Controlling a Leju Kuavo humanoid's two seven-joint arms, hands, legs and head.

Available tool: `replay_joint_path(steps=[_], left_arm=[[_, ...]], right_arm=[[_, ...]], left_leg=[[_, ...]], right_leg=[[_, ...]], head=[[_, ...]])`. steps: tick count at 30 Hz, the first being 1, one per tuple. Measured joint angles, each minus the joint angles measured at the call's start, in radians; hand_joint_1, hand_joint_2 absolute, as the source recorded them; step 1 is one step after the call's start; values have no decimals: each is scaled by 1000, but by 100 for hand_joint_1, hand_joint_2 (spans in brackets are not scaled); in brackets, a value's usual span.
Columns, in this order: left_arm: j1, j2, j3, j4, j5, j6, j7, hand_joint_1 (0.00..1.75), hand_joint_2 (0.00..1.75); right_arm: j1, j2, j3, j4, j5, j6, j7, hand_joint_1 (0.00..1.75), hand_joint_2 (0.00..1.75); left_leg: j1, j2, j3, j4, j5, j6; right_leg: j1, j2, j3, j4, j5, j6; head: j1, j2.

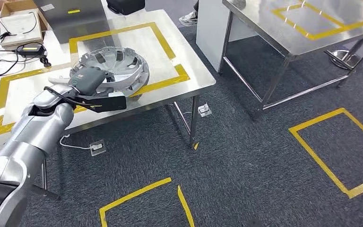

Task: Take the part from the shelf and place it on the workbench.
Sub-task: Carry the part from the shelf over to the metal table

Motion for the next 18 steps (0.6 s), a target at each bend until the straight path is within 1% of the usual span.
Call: replay_joint_path(steps=[1, 2, 3, 4, 5, 6, 7, 8, 9, 10, 12, 14, 15, 16, 17, 18], left_arm=[[-4, 8, 0, 2, 3, -1, -5, 171, 175], [-7, 16, 0, 5, 6, -3, -10, 171, 175], [-9, 18, 0, 8, 7, -3, -12, 171, 175], [-10, 19, 1, 12, 8, -4, -14, 171, 175], [-10, 19, 1, 15, 9, -4, -14, 171, 175], [-10, 19, 1, 17, 11, -4, -14, 171, 175], [-12, 18, 1, 18, 12, -4, -13, 171, 175], [-14, 17, 0, 20, 13, -4, -13, 171, 175], [-18, 16, 0, 21, 13, -4, -13, 171, 175], [-21, 14, 0, 22, 13, -5, -12, 171, 175], [-26, 13, 0, 25, 14, -6, -11, 171, 175], [-30, 12, 0, 25, 15, -7, -11, 171, 175], [-33, 11, 0, 25, 16, -7, -11, 171, 175], [-37, 9, 0, 26, 18, -7, -11, 171, 175], [-40, 9, 0, 27, 19, -7, -11, 171, 175], [-40, 8, 0, 29, 21, -7, -11, 171, 175]], right_arm=[[0, 1, 0, 0, -1, -1, -4, 0, 0], [0, 1, 0, 0, -1, -1, -7, 0, 0], [0, 2, 0, 0, -2, -2, -9, 0, 0], [0, 2, 0, 0, -3, -3, -9, 0, 0], [1, 2, 0, 0, -4, -3, -8, 0, 0], [2, 2, -1, 0, -4, -3, -7, 0, 0], [3, 2, -1, 0, -4, -3, -6, 0, 0], [3, 2, -1, 0, -4, -3, -5, 0, 0], [2, 2, -1, 0, -4, -3, -5, 0, 0], [1, 2, -1, 0, -4, -4, -5, 0, 0], [0, 2, -2, 0, -4, -5, -4, 0, 0], [0, 3, -3, 0, -4, -6, -3, 0, 0], [0, 4, -4, 0, -4, -7, -3, 0, 0], [0, 4, -5, 0, -4, -7, -3, 0, 0], [-1, 4, -6, 0, -4, -7, -3, 0, 0], [-2, 4, -6, 0, -4, -8, -2, 0, 0]], left_leg=[[2, -1, 5, -3, -4, 9], [3, -3, 11, -5, -9, 18], [5, -4, 19, -7, -14, 24], [6, -5, 28, -7, -21, 29], [5, -6, 33, -6, -27, 29], [5, -6, 41, -4, -34, 28], [5, -6, 49, -2, -42, 27], [4, -6, 56, -1, -49, 24], [2, -7, 61, 0, -55, 19], [1, -7, 62, 1, -60, 14], [0, -8, 64, -2, -64, 4], [0, -6, 63, 3, -73, -8], [1, -4, 53, 26, -85, -13], [2, -3, 30, 71, -105, -19], [4, -1, -3, 134, -130, -24], [6, -1, -44, 205, -154, -28]], right_leg=[[-1, -2, -26, 48, -21, 8], [-1, -5, -63, 114, -47, 17], [-2, -6, -109, 191, -71, 22], [-2, -8, -158, 265, -87, 27], [-2, -8, -175, 274, -70, 26], [-2, -8, -171, 241, -33, 25], [-2, -8, -151, 178, 15, 21], [0, -8, -125, 111, 52, 16], [3, -8, -100, 53, 73, 10], [5, -9, -84, 19, 80, 4], [9, -9, -74, 1, 68, -7], [5, -9, -66, -5, 64, -17], [2, -9, -59, -9, 62, -22], [-1, -10, -52, -12, 59, -27], [-1, -10, -47, -12, 54, -31], [-1, -10, -42, -12, 50, -33]], head=[[1, 0], [2, 0], [3, 0], [4, 0], [4, 0], [4, 0], [4, 0], [4, 0], [4, 0], [4, 0], [3, 0], [2, 0], [0, 0], [-1, 0], [-3, 0], [-4, 0]])
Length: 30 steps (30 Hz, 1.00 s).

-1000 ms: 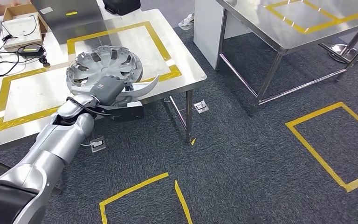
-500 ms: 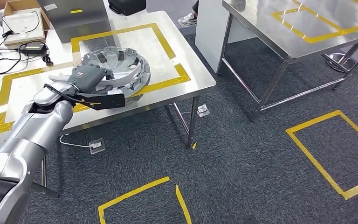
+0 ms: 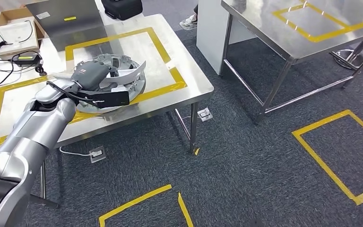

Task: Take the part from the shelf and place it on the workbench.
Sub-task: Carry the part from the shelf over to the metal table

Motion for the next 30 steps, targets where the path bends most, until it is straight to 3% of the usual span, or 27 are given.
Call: replay_joint_path(steps=[1, 2, 3, 5, 6, 7, 12, 14, 16, 17, 18, 20, 22, 24, 26, 27, 28, 30], left_arm=[[1, -1, 0, 2, 1, 0, 0, 171, 175], [3, -1, 0, 5, 1, 0, 0, 171, 175], [4, -2, 0, 7, 1, 0, 1, 171, 175], [3, -2, 0, 8, 2, -1, 1, 171, 175], [0, -2, 0, 8, 2, 0, 1, 171, 175], [-3, -4, 0, 8, 2, 0, 1, 171, 175], [-10, -10, 0, 9, 3, -2, 5, 171, 175], [-13, -16, 0, 8, 3, -4, 7, 171, 175], [-13, -21, -1, 10, 3, -7, 8, 171, 175], [-12, -23, -1, 12, 3, -9, 9, 171, 175], [-11, -24, -1, 14, 4, -10, 9, 171, 175], [-13, -28, -1, 16, 5, -10, 10, 171, 175], [-16, -33, -1, 18, 8, -10, 9, 171, 175], [-18, -36, -1, 20, 11, -10, 9, 171, 175], [-18, -37, -1, 22, 13, -10, 9, 171, 175], [-19, -36, -1, 23, 14, -10, 9, 171, 175], [-21, -35, -1, 24, 14, -10, 9, 171, 175], [-24, -35, -1, 26, 15, -9, 9, 171, 175]], right_arm=[[0, 0, 0, 0, 0, 0, 1, 0, 0], [0, 0, -1, 0, 0, 0, 1, 0, 0], [1, 0, -1, 0, 0, 0, 2, 0, 0], [2, 1, -2, 0, 0, 0, 4, 0, 0], [1, 1, -2, 0, 0, 0, 4, 0, 0], [0, 1, -2, 0, 0, 0, 5, 0, 0], [-1, 1, -5, 0, 0, 0, 5, 0, 0], [-2, 2, -7, 0, 0, 1, 5, 0, 0], [-3, 2, -8, 0, -1, 4, 6, 0, 0], [-3, 2, -9, 0, -1, 6, 7, 0, 0], [-2, 2, -9, 0, -2, 8, 7, 0, 0], [-1, 2, -10, 0, -3, 10, 8, 0, 0], [0, 1, -10, 0, -3, 8, 8, 0, 0], [0, 0, -11, 0, -3, 6, 9, 0, 0], [-2, 1, -11, 0, -3, 4, 10, 0, 0], [-2, 2, -11, 0, -3, 4, 10, 0, 0], [-2, 2, -11, 0, -3, 3, 10, 0, 0], [-3, 3, -11, 0, -3, 1, 10, 0, 0]], left_leg=[[2, 0, -37, 58, -13, -3], [4, 1, -59, 84, -6, -5], [6, 1, -62, 69, 24, -6], [9, 3, -20, -58, 117, -7], [8, 4, 9, -123, 149, -6], [7, 4, 30, -169, 163, -1], [5, 0, 51, -204, 147, 38], [7, -1, 58, -206, 143, 50], [4, -4, 63, -206, 137, 56], [3, -8, 67, -206, 133, 57], [2, -13, 72, -205, 129, 57], [0, -24, 86, -205, 120, 54], [-2, -34, 93, -204, 111, 48], [-1, -48, 92, -205, 108, 38], [2, -58, 91, -208, 106, 25], [1, -52, 87, -198, 100, 20], [0, -41, 74, -171, 85, 14], [1, -14, 13, -58, 38, 6]], right_leg=[[0, 1, 5, 0, -5, 0], [-1, 2, 11, 1, -10, 1], [-3, 3, 19, 1, -16, 4], [-6, 5, 37, 4, -30, 12], [-5, 6, 44, 6, -38, 18], [-4, 6, 47, 8, -43, 24], [-3, 2, 44, 20, -62, 52], [-4, 1, -7, 116, -101, 59], [-2, 1, -93, 255, -145, 61], [-2, 1, -125, 295, -145, 60], [-1, 1, -137, 295, -124, 58], [0, 10, -104, 182, -34, 49], [2, 32, -49, 54, 22, 38], [5, 40, -26, 11, 20, 32], [4, 26, -18, 2, 17, 26], [1, 19, -11, -3, 16, 20], [-2, 11, -5, -7, 14, 15], [-4, -4, 6, -10, 7, 6]], head=[[0, 0], [0, 0], [0, 0], [0, 0], [0, 0], [0, 0], [4, 0], [7, 0], [8, 0], [8, 0], [8, 0], [8, 0], [8, 0], [7, 0], [8, 0], [6, 0], [3, 0], [-1, 0]])
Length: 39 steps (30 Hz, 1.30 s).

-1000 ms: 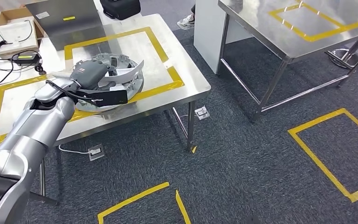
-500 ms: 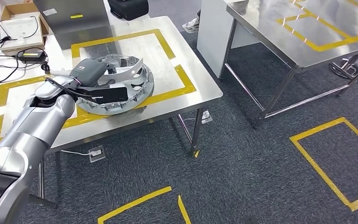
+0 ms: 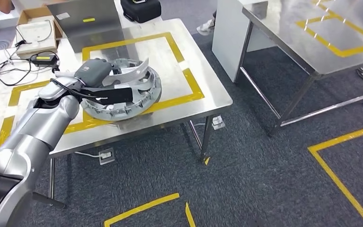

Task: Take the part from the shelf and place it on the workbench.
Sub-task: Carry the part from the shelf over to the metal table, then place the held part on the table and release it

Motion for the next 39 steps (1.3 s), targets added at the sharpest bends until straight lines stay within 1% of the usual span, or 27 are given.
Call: replay_joint_path(steps=[2, 3, 4, 6, 7, 9, 11, 12, 14, 16, 17, 18, 19, 20, 22, 24, 26, 27, 29, 30, 31, 32, 33, 34, 35, 37, 39], left_arm=[[3, 0, 0, 4, 0, 0, 0, 171, 175], [6, 0, 0, 6, 1, 0, 0, 171, 175], [7, 0, 0, 8, 1, 0, 0, 171, 175], [6, 0, 0, 10, 3, 1, 0, 171, 175], [4, -1, -1, 10, 4, 2, 0, 171, 175], [4, -4, -1, 10, 6, 4, 1, 171, 175], [6, -3, -1, 10, 7, 7, 1, 171, 175], [6, -1, -1, 9, 7, 8, 2, 171, 175], [4, 1, -1, 8, 8, 10, 2, 171, 175], [7, 2, -1, 9, 8, 11, 2, 171, 175], [11, 2, -1, 9, 8, 11, 2, 171, 175], [14, 3, -1, 9, 8, 11, 2, 171, 175], [16, 4, -1, 10, 8, 11, 2, 171, 175], [17, 5, -1, 10, 9, 12, 2, 171, 175], [17, 7, -1, 10, 10, 13, 2, 171, 175], [19, 11, -1, 10, 13, 13, 1, 171, 175], [23, 17, -1, 11, 16, 14, -1, 171, 175], [25, 21, -1, 11, 17, 15, -1, 171, 175], [26, 27, -1, 11, 19, 17, -1, 171, 175], [27, 28, -1, 11, 20, 18, -1, 171, 175], [29, 28, -1, 11, 20, 18, -1, 171, 175], [32, 28, -1, 11, 20, 19, -1, 171, 175], [35, 28, -1, 11, 20, 19, -1, 171, 175], [37, 29, -1, 12, 20, 19, -1, 171, 175], [37, 30, -1, 12, 20, 20, 0, 171, 175], [34, 33, -1, 11, 21, 21, 0, 171, 175], [31, 34, -1, 11, 22, 22, 0, 171, 175]], right_arm=[[-1, 0, 0, 0, -1, -1, 0, 0, 0], [0, 0, 0, 0, -2, -1, 0, 0, 0], [0, 1, 0, 0, -2, -1, 0, 0, 0], [0, 2, 0, 0, -2, -2, 0, 0, 0], [0, 2, -1, 0, -2, -3, 0, 0, 0], [-2, 2, -1, 0, 0, -6, 0, 0, 0], [-3, 2, -2, 0, 4, -9, 0, 0, 0], [-4, 3, -2, 0, 5, -10, -1, 0, 0], [-4, 3, -2, 0, 7, -11, -1, 0, 0], [-3, 3, -2, 0, 8, -11, -1, 0, 0], [-2, 3, -2, 0, 9, -11, -1, 0, 0], [-2, 3, -2, 0, 10, -11, -1, 0, 0], [-2, 3, -2, 0, 12, -11, -1, 0, 0], [-2, 3, -2, 0, 13, -12, -1, 0, 0], [-1, 3, -2, 0, 16, -14, -1, 0, 0], [-1, 3, -2, 0, 18, -16, -2, 0, 0], [-3, 4, -2, 0, 16, -17, -2, 0, 0], [-4, 4, -2, 0, 15, -18, -3, 0, 0], [-4, 6, -2, 0, 11, -19, -3, 0, 0], [-3, 6, -3, 0, 10, -20, -3, 0, 0], [-2, 6, -3, 0, 9, -20, -3, 0, 0], [-2, 6, -3, 0, 9, -20, -2, 0, 0], [-2, 6, -4, 0, 10, -20, -2, 0, 0], [-2, 6, -4, 0, 12, -20, -2, 0, 0], [-2, 6, -4, 0, 13, -20, -2, 0, 0], [-2, 6, -4, 0, 15, -19, -2, 0, 0], [-3, 6, -4, 0, 16, -19, -2, 0, 0]], left_leg=[[4, 10, -67, 109, -27, -7], [6, 12, -80, 119, -14, -9], [8, 16, -72, 89, 18, -10], [6, 43, -17, -41, 93, -8], [4, 57, 9, -97, 115, -2], [-2, 70, 30, -143, 118, 14], [-2, 51, 30, -146, 117, 30], [0, 41, 31, -147, 117, 36], [4, 23, 34, -150, 117, 47], [4, 3, 34, -149, 115, 52], [4, -9, 35, -149, 114, 53], [3, -21, 36, -148, 113, 53], [3, -34, 37, -148, 112, 53], [3, -46, 40, -147, 111, 51], [3, -68, 42, -145, 107, 44], [6, -86, 40, -146, 105, 32], [9, -101, 39, -152, 106, 17], [8, -91, 38, -149, 104, 11], [5, -42, 14, -98, 74, 2], [5, -13, -14, -41, 46, -1], [6, 3, -49, 25, 17, -5], [7, 9, -81, 84, -2, -8], [9, 11, -100, 116, -4, -10], [10, 12, -100, 110, 14, -11], [11, 14, -80, 66, 47, -11], [10, 17, -11, -70, 108, -6], [7, 19, 29, -144, 122, 4]], right_leg=[[0, -14, 8, 1, -8, -2], [0, -20, 12, 1, -12, -1], [-1, -26, 18, 2, -17, 1], [0, -39, 31, 6, -30, 9], [3, -45, 36, 9, -37, 15], [10, -59, 41, 12, -45, 25], [11, -72, 44, 10, -50, 35], [9, -66, 42, 18, -59, 41], [5, -34, 10, 88, -97, 49], [4, -9, -62, 223, -149, 52], [4, -6, -98, 278, -160, 52], [4, -4, -119, 301, -153, 50], [4, -2, -122, 284, -126, 48], [3, 4, -106, 230, -86, 45], [0, 44, -51, 91, -18, 37], [1, 72, -20, 22, -2, 33], [3, 62, -13, 15, -7, 27], [2, 55, -8, 11, -6, 22], [-2, 41, 2, 3, -4, 10], [-1, 34, 6, 2, -6, 5], [-1, 28, 7, 2, -8, 1], [0, 22, 9, 2, -10, -1], [0, 18, 10, 3, -13, -1], [0, 15, 12, 4, -16, 0], [0, 13, 15, 6, -19, 2], [2, 10, 21, 12, -29, 11], [5, 8, 23, 15, -36, 21]], head=[[0, 0], [0, 0], [-1, 0], [-1, 0], [-1, 0], [2, 0], [4, 0], [4, 0], [6, 0], [8, 0], [8, 0], [8, 0], [8, 0], [8, 0], [8, 0], [7, 0], [7, 0], [7, 0], [2, 0], [0, 0], [-3, 0], [-3, 0], [-3, 0], [-3, 0], [-3, 0], [-3, 0], [-1, 0]])
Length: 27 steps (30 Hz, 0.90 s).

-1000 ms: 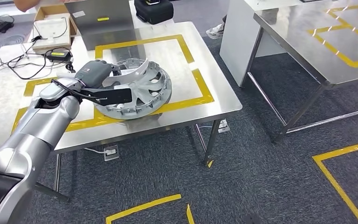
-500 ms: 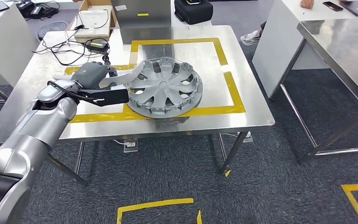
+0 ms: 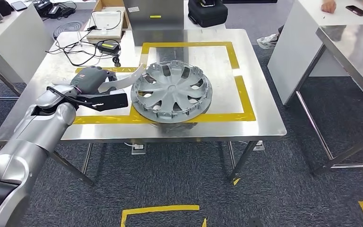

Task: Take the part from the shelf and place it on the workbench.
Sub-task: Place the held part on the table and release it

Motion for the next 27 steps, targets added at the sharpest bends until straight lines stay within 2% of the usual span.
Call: replay_joint_path(steps=[3, 5, 8, 9, 10, 11, 12, 14, 15, 18, 20, 21, 23, 24, 25, 26, 27], left_arm=[[1, 2, 0, 0, 0, 0, 0, 171, 175], [-1, 3, 0, -1, 0, 1, 0, 171, 175], [-1, 1, 0, -1, 1, 1, -1, 171, 175], [1, 1, 0, 0, 1, 1, -1, 171, 175], [3, 1, 0, 0, 1, 1, -1, 171, 175], [5, 1, 0, 0, 1, 1, -1, 171, 175], [5, 0, 0, 0, 1, 1, 0, 171, 175], [4, -1, 0, 0, 1, 1, 0, 171, 175], [4, -1, 0, 0, 1, 1, 1, 171, 175], [5, 0, 0, 0, 3, 1, 1, 171, 175], [3, 2, 1, 0, 8, 2, 10, 171, 175], [3, 4, 2, 0, 11, 7, 20, 171, 175], [5, 11, 5, 7, 15, 26, 45, 171, 175], [9, 16, 8, 14, 15, 41, 58, 171, 175], [13, 23, 12, 23, 15, 58, 69, 171, 175], [16, 30, 18, 32, 14, 78, 80, 171, 175], [19, 38, 24, 40, 12, 99, 88, 171, 175]], right_arm=[[0, 0, 0, 0, 1, 0, 0, 0, 0], [0, 0, 0, 0, 3, 1, 0, 0, 0], [-2, -1, 0, 0, 6, 2, 1, 0, 0], [-2, -1, 0, 0, 6, 3, 1, 0, 0], [-1, -2, 0, 0, 6, 4, 1, 0, 0], [0, -2, 0, 0, 6, 5, 1, 0, 0], [1, -2, 0, 0, 6, 6, 1, 0, 0], [0, -2, 0, 0, 7, 8, 0, 0, 0], [0, -2, 0, 0, 7, 9, 0, 0, 0], [0, -2, 0, 0, 7, 11, 0, 0, 0], [0, -2, 0, 0, 8, 13, 0, 0, 0], [0, -2, 0, 0, 8, 14, 0, 0, 0], [-1, -2, 0, 0, 10, 15, 0, 0, 0], [-1, -2, 0, 0, 10, 15, 0, 0, 0], [0, -2, 0, 0, 11, 15, 0, 0, 0], [0, -2, 0, 0, 11, 16, -1, 0, 0], [1, -2, 0, 0, 11, 16, -1, 0, 0]], left_leg=[[-1, -3, 6, -8, -7, 19], [3, -3, 15, -16, -7, 31], [4, -5, 22, -17, -12, 41], [3, -5, 24, -15, -15, 41], [3, -6, 26, -13, -19, 40], [3, -7, 29, -11, -24, 39], [3, -7, 33, -8, -29, 36], [0, -8, 37, -4, -38, 27], [-2, -9, 37, -4, -41, 21], [-2, -10, 40, -9, -44, 2], [-1, -7, 27, 25, -66, -8], [0, -5, 4, 73, -89, -12], [0, -4, -66, 206, -140, -16], [0, -4, -98, 257, -150, -17], [-1, -4, -114, 273, -141, -16], [-1, -4, -111, 250, -113, -13], [-2, -4, -89, 190, -71, -7]], right_leg=[[0, -5, 0, 5, -6, 15], [1, -9, -22, 62, -30, 25], [2, -8, -114, 235, -95, 34], [1, -8, -141, 270, -99, 35], [1, -8, -152, 271, -85, 35], [-1, -8, -144, 235, -54, 35], [-2, -8, -120, 170, -12, 33], [-1, -8, -69, 51, 35, 26], [1, -7, -55, 19, 41, 21], [3, -7, -47, 6, 35, 0], [0, -8, -37, -1, 35, -14], [-1, -8, -33, -3, 34, -20], [1, -7, -28, -2, 29, -28], [2, -6, -27, -1, 27, -29], [3, -4, -25, -1, 24, -30], [4, -1, -22, 1, 21, -30], [4, 0, -18, 2, 18, -29]], head=[[2, 0], [4, 0], [7, 0], [7, 0], [7, 0], [7, 0], [8, 0], [7, 0], [7, 0], [6, 0], [5, 0], [4, 0], [3, 0], [3, 0], [3, 0], [3, 0], [2, 0]])
